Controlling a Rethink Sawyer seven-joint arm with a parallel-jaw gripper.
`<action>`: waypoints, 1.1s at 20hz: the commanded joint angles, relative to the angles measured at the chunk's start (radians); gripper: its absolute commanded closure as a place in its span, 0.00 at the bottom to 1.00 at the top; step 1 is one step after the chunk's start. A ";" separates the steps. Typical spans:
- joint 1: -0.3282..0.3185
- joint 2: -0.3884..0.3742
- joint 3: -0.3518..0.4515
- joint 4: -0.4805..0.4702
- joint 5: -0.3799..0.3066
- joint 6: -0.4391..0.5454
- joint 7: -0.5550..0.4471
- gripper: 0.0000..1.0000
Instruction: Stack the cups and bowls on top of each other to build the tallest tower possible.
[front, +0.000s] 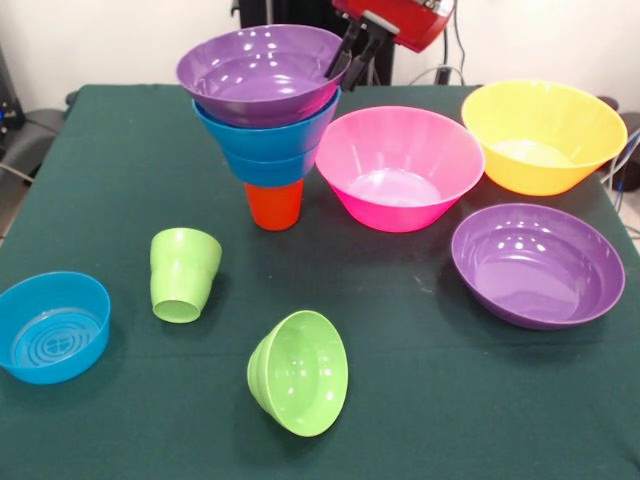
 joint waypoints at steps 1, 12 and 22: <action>0.031 0.078 0.007 -0.041 -0.031 -0.061 0.174 1.00; 0.063 0.156 -0.046 -0.090 -0.008 -0.016 0.169 1.00; 0.060 0.161 -0.033 -0.106 0.035 -0.012 0.160 1.00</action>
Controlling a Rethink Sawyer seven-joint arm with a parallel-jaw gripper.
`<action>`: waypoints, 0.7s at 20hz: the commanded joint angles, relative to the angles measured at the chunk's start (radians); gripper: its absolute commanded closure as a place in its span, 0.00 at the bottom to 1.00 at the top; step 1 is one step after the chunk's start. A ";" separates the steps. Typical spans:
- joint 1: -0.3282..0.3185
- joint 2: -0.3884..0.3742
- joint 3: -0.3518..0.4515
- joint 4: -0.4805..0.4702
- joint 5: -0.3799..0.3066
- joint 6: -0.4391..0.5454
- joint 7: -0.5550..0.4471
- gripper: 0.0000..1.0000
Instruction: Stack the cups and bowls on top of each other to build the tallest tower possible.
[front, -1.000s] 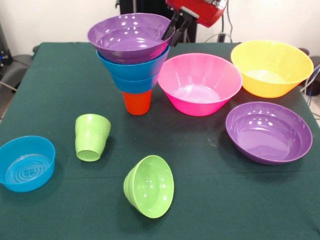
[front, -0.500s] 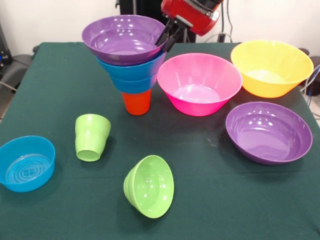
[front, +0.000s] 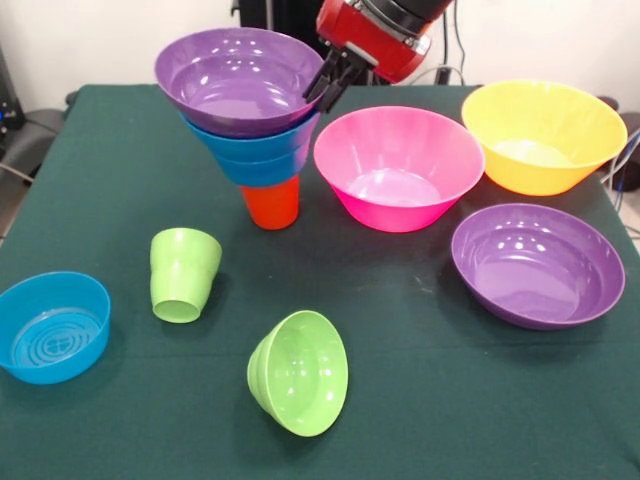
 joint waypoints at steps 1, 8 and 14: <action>0.005 0.036 0.062 -0.046 0.037 -0.007 0.162 1.00; 0.004 0.027 0.072 -0.038 0.059 -0.004 0.163 1.00; -0.001 0.009 0.083 -0.021 0.089 -0.007 0.155 1.00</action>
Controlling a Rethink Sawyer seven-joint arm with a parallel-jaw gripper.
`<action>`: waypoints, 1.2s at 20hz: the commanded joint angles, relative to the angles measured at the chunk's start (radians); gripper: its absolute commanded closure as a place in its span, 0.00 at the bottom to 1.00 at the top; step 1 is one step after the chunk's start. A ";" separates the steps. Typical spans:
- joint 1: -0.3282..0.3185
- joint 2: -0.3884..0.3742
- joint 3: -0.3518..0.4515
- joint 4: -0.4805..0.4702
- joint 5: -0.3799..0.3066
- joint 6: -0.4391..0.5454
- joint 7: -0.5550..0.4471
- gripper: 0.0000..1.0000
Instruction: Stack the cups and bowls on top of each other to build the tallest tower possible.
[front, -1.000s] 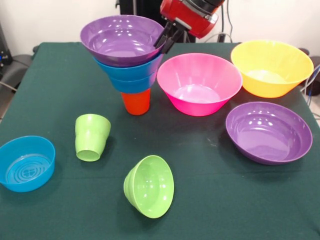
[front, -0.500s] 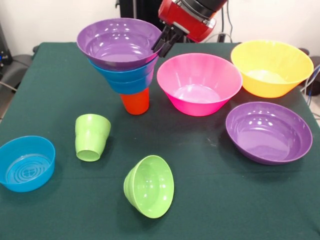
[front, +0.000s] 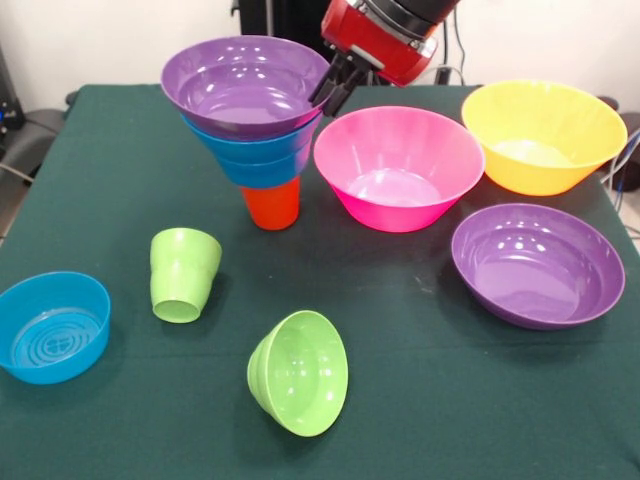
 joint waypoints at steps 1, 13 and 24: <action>-0.002 0.000 0.086 -0.013 0.059 -0.005 0.152 1.00; -0.017 -0.019 0.097 0.032 0.087 -0.053 0.118 1.00; -0.026 -0.024 0.086 0.055 0.070 -0.086 0.116 1.00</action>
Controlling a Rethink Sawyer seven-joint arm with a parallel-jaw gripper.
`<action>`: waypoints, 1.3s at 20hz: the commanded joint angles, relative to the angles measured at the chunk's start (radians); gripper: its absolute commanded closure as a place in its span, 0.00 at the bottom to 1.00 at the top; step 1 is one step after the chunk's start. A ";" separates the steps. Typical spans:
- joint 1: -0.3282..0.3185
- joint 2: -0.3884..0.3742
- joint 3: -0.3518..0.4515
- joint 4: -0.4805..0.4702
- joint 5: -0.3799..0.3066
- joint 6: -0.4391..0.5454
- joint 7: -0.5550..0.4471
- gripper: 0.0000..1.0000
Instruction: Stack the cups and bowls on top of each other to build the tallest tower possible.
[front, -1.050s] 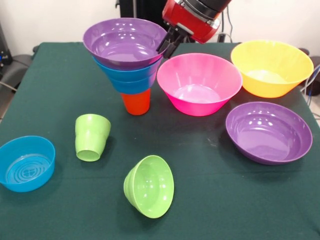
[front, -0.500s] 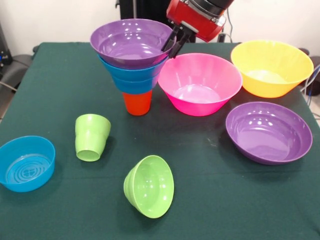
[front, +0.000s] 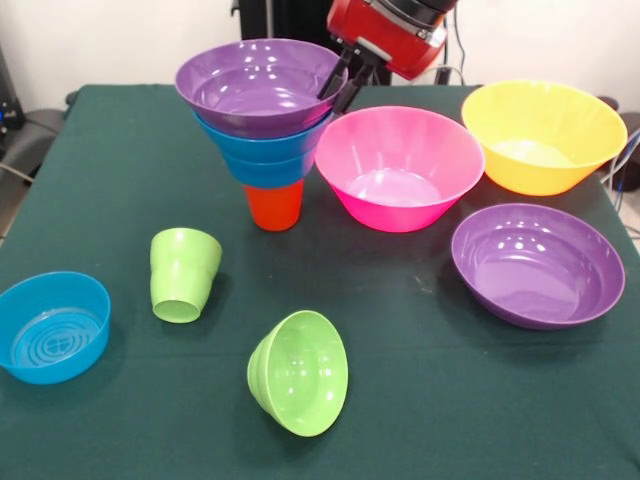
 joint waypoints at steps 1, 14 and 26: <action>-0.012 0.002 0.083 0.046 0.011 -0.067 0.119 1.00; 0.006 0.012 0.064 0.049 0.005 -0.059 0.131 0.00; 0.020 -0.022 0.048 0.025 0.014 0.021 0.115 0.00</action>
